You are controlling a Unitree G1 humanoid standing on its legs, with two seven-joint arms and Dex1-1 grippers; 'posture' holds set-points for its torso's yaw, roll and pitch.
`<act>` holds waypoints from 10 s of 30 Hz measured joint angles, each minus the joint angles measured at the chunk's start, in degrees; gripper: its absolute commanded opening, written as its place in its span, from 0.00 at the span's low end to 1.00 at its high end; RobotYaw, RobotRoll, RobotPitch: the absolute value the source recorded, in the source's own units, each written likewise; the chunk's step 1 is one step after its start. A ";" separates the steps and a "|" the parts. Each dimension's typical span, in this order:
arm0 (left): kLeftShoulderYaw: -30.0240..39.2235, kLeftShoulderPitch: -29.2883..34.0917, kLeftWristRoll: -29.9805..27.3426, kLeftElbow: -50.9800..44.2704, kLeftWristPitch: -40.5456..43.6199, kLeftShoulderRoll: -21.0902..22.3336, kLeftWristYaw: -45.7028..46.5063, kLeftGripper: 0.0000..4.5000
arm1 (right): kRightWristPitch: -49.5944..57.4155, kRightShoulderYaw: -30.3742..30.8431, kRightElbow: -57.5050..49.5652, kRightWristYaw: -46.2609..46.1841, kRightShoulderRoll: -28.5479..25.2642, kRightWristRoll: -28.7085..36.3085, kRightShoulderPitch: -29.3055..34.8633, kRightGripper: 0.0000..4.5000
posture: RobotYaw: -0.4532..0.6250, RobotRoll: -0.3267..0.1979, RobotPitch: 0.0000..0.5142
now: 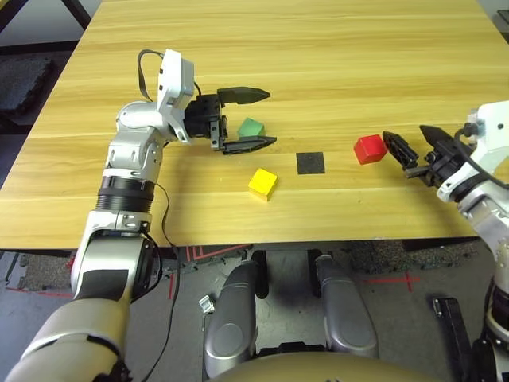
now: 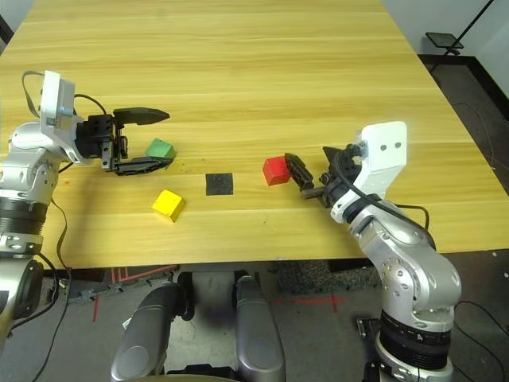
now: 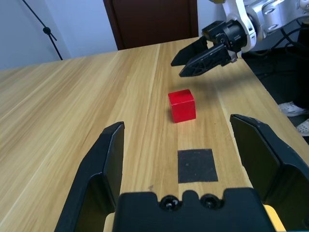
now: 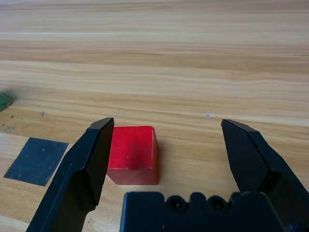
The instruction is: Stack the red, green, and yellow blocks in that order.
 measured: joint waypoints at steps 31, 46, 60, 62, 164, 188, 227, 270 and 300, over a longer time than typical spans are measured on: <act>1.30 3.59 -0.16 -7.97 5.43 -0.43 4.59 1.00 | -11.49 11.20 6.44 4.14 4.18 -9.55 2.04 0.90 | 0.55 0.64 0.62; 1.32 3.44 -0.15 -7.97 5.81 -1.13 6.07 1.00 | -13.03 11.58 7.15 6.08 3.86 -11.26 0.54 0.47 | 0.56 0.65 0.60; 1.84 3.44 -0.11 -8.18 5.72 -0.93 7.27 1.00 | -17.11 17.61 25.29 50.97 -19.04 -4.03 -22.27 0.47 | 0.61 0.63 0.57; 1.92 3.87 -0.11 -8.90 5.72 -0.75 7.50 1.00 | -19.28 19.67 28.28 55.90 -19.32 -4.89 -24.56 0.47 | 0.61 0.63 0.57; 1.97 4.70 0.38 -11.40 7.25 1.09 11.64 1.00 | -40.10 22.55 50.68 75.26 -10.89 -15.81 -37.30 0.99 | 0.68 0.75 0.55; 6.08 9.77 6.55 -44.33 52.97 -4.27 56.36 1.00 | -29.37 10.79 34.98 59.44 -20.16 -10.56 -22.20 0.99 | 0.62 0.78 0.58; -1.14 18.31 11.32 -43.94 53.64 -9.69 67.21 1.00 | -29.27 12.70 34.91 58.97 -18.78 -10.45 -23.26 0.99 | 0.64 0.76 0.62; -2.86 6.72 7.95 -33.00 37.18 0.19 42.36 0.45 | -30.17 13.71 36.40 59.92 -16.87 -10.45 -25.41 1.00 | 0.66 0.77 0.54; -16.22 -1.08 8.62 -24.20 27.87 -5.38 24.74 0.45 | -23.47 12.71 25.67 62.72 -24.63 -5.85 -17.44 1.00 | 0.60 0.75 0.53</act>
